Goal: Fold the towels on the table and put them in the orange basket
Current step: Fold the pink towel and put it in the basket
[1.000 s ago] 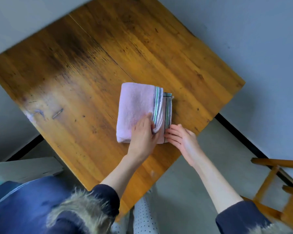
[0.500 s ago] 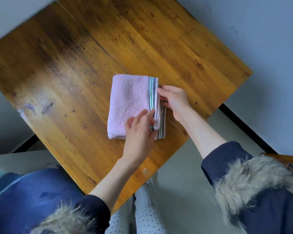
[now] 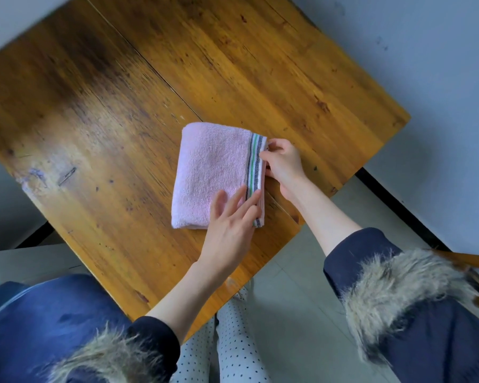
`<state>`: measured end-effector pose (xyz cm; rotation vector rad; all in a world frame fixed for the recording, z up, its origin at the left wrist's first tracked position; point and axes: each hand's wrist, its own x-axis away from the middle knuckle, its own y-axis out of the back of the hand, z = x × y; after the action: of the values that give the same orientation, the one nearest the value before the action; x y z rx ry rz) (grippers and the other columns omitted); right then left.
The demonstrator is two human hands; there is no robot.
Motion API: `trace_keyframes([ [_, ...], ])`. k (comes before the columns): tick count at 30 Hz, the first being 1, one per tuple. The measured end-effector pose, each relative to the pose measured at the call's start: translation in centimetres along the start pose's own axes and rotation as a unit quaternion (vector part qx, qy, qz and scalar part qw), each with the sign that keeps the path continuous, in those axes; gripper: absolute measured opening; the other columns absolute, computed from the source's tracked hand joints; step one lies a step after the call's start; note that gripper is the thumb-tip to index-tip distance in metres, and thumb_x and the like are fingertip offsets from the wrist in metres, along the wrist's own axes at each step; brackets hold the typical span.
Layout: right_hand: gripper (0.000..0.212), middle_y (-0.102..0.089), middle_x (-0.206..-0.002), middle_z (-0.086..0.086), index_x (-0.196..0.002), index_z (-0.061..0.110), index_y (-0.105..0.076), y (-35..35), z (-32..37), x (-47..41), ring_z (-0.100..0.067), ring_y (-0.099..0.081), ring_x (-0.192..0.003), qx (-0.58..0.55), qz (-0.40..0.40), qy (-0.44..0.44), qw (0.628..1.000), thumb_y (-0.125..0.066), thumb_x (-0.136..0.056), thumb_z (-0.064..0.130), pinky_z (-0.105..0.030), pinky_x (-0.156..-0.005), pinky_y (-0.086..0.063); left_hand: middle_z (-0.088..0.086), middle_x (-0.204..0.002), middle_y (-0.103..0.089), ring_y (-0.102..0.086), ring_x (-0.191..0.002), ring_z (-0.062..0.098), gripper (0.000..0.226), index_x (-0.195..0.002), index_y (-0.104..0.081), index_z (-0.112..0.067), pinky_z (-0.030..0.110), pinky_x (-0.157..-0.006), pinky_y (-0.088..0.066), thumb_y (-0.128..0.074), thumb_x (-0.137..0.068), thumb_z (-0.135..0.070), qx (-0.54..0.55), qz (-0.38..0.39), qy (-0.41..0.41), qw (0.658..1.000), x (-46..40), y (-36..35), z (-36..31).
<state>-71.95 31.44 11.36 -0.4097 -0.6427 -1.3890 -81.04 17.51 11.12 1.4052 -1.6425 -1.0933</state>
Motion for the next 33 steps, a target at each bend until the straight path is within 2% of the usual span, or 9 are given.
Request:
trace_keyframes([
  [4, 0.024, -0.06, -0.11, -0.013, -0.105, 0.014, -0.05, -0.3, -0.4, -0.2, -0.029, -0.059, -0.102, 0.011, -0.012, -0.002, 1.0, -0.052, -0.084, 0.002, -0.05, -0.091, -0.049, 0.007, -0.131, -0.057, -0.046, -0.128, 0.032, 0.009, -0.08, -0.059, -0.01, 0.057, -0.105, -0.029, -0.066, -0.081, -0.004, -0.01, 0.024, -0.009, 1.0, 0.2, -0.4, 0.2],
  [7, 0.023, -0.061, -0.109, -0.01, -0.104, 0.014, -0.05, -0.2, -0.4, -0.2, -0.026, -0.06, -0.099, 0.039, -0.026, 0.011, 0.999, -0.054, -0.084, 0.003, -0.047, -0.088, -0.05, 0.008, -0.141, -0.046, -0.031, -0.137, 0.032, 0.014, -0.095, -0.062, -0.009, 0.06, -0.11, -0.02, -0.066, -0.082, -0.01, 0.022, 0.076, -0.021, 0.997, 0.6, -0.2, 0.5],
  [10, 0.021, -0.06, -0.109, -0.004, -0.107, 0.015, -0.051, -0.1, -0.7, 1.0, -0.017, -0.057, -0.094, 0.13, -0.089, 0.09, 0.983, -0.054, -0.087, 0.009, -0.016, -0.073, -0.046, 0.007, -0.142, -0.045, -0.025, -0.14, 0.027, 0.019, -0.106, -0.063, -0.012, 0.055, -0.114, -0.014, -0.053, -0.09, -0.014, 0.069, 0.06, -0.06, 0.994, 1.2, 0.9, 1.4],
  [13, 0.018, -0.055, -0.11, -0.011, -0.104, 0.004, -0.058, 0.0, -1.4, 3.5, -0.023, -0.053, -0.102, 0.284, -0.165, 0.325, 0.887, -0.05, -0.089, 0.003, -0.011, -0.081, -0.037, 0.011, -0.135, -0.051, -0.033, -0.137, 0.031, 0.027, -0.104, -0.063, -0.008, 0.056, -0.113, -0.018, -0.046, -0.085, 0.002, 0.035, -0.04, -0.017, 0.998, 1.7, 2.3, 2.9],
  [16, 0.024, -0.057, -0.119, -0.024, -0.107, -0.004, -0.063, -0.8, -2.6, 3.9, -0.038, -0.05, -0.119, 0.418, -0.112, 0.47, 0.769, -0.051, -0.087, -0.004, -0.044, -0.102, -0.039, 0.016, -0.141, -0.043, -0.028, -0.138, 0.034, 0.036, -0.119, -0.055, -0.005, 0.055, -0.113, -0.016, -0.051, -0.085, 0.006, -0.017, -0.067, 0.071, 0.995, 1.3, 2.6, 4.1],
  [18, 0.032, -0.047, -0.135, -0.024, -0.12, -0.001, -0.058, -1.5, -3.4, 3.6, -0.04, -0.039, -0.131, 0.48, -0.056, 0.455, 0.748, -0.049, -0.089, 0.002, -0.052, -0.109, -0.029, 0.017, -0.148, -0.032, -0.02, -0.141, 0.036, 0.046, -0.134, -0.044, -0.005, 0.053, -0.113, -0.01, -0.052, -0.088, -0.004, -0.031, -0.044, 0.114, 0.992, 0.9, 2.2, 4.6],
  [22, 0.049, -0.02, -0.153, -0.016, -0.143, 0.009, -0.031, -1.7, -5.8, 3.5, -0.031, -0.016, -0.142, 0.569, -0.019, 0.379, 0.729, -0.039, -0.098, 0.025, -0.048, -0.116, -0.012, 0.016, -0.153, -0.018, -0.008, -0.142, 0.034, 0.059, -0.144, -0.028, -0.007, 0.05, -0.113, -0.006, -0.032, -0.095, -0.04, -0.084, 0.04, 0.108, 0.99, 0.7, 1.0, 5.5],
  [27, 0.055, 0.0, -0.157, -0.007, -0.148, 0.021, -0.003, -1.4, -7.0, 3.1, -0.021, 0.003, -0.145, 0.616, -0.012, 0.316, 0.721, -0.022, -0.1, 0.038, -0.046, -0.116, 0.003, 0.013, -0.154, -0.013, -0.007, -0.143, 0.033, 0.063, -0.147, -0.021, -0.011, 0.051, -0.116, -0.01, -0.019, -0.095, -0.046, -0.103, 0.075, 0.073, 0.989, 0.7, 0.7, 6.3],
  [33, 0.051, -0.018, -0.153, -0.016, -0.145, 0.013, -0.028, -1.6, -5.3, 3.4, -0.03, -0.013, -0.143, 0.573, -0.048, 0.383, 0.723, -0.035, -0.097, 0.027, -0.051, -0.114, -0.007, 0.022, -0.143, -0.038, -0.035, -0.132, 0.042, 0.05, -0.139, -0.041, -0.008, 0.053, -0.103, -0.032, -0.042, -0.091, -0.022, -0.09, -0.003, 0.065, 0.994, -1.3, 2.5, 7.0],
])
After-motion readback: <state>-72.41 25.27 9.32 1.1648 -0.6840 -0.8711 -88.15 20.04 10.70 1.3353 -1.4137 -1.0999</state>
